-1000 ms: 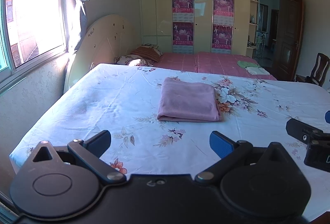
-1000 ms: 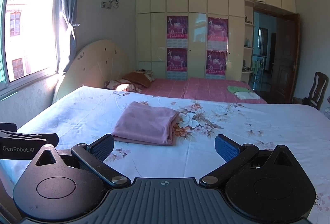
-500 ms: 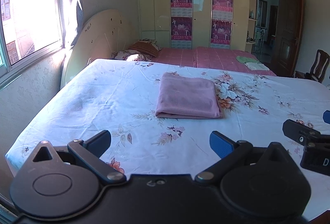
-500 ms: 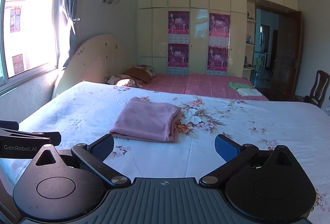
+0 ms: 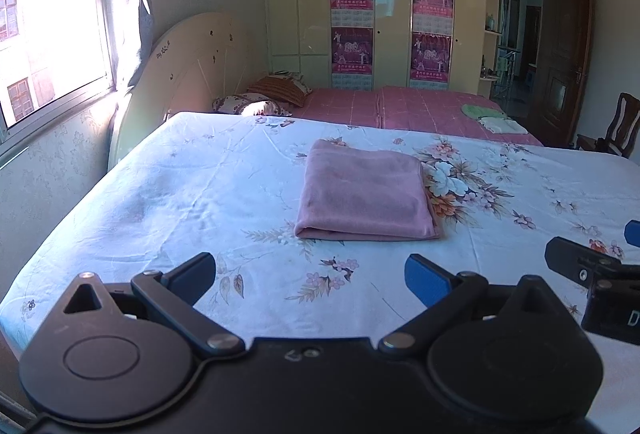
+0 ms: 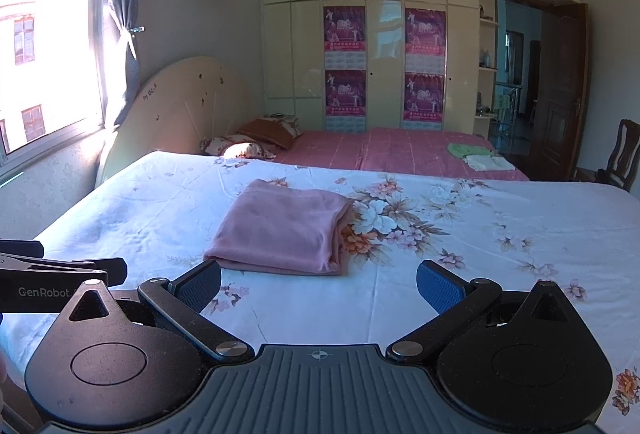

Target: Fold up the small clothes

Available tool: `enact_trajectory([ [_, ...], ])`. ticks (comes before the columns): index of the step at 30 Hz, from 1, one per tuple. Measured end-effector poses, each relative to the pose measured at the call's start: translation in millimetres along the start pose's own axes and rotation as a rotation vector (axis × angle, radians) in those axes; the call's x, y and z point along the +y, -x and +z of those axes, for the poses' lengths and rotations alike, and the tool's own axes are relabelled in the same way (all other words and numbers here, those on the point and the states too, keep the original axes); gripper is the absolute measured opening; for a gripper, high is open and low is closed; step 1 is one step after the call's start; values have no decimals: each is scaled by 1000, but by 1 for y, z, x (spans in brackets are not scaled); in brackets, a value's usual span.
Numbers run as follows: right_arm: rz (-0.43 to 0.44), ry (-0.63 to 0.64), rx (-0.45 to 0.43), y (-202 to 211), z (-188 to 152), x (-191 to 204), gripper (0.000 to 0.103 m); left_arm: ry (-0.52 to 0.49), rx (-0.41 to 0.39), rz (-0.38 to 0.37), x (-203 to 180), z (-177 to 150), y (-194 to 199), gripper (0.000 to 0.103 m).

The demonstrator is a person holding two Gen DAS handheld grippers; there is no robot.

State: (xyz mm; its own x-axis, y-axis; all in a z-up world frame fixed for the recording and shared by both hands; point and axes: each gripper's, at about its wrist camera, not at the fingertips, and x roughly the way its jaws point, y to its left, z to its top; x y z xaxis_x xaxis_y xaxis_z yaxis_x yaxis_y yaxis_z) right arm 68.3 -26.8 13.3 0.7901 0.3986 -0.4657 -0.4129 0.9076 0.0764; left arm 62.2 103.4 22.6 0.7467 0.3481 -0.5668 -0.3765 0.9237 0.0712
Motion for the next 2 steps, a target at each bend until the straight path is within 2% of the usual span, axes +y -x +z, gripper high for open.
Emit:
enact_trajectory([
  [2,-3,7,8,-10,2,0,103,-1,-1,-7,-1,4,-11,102],
])
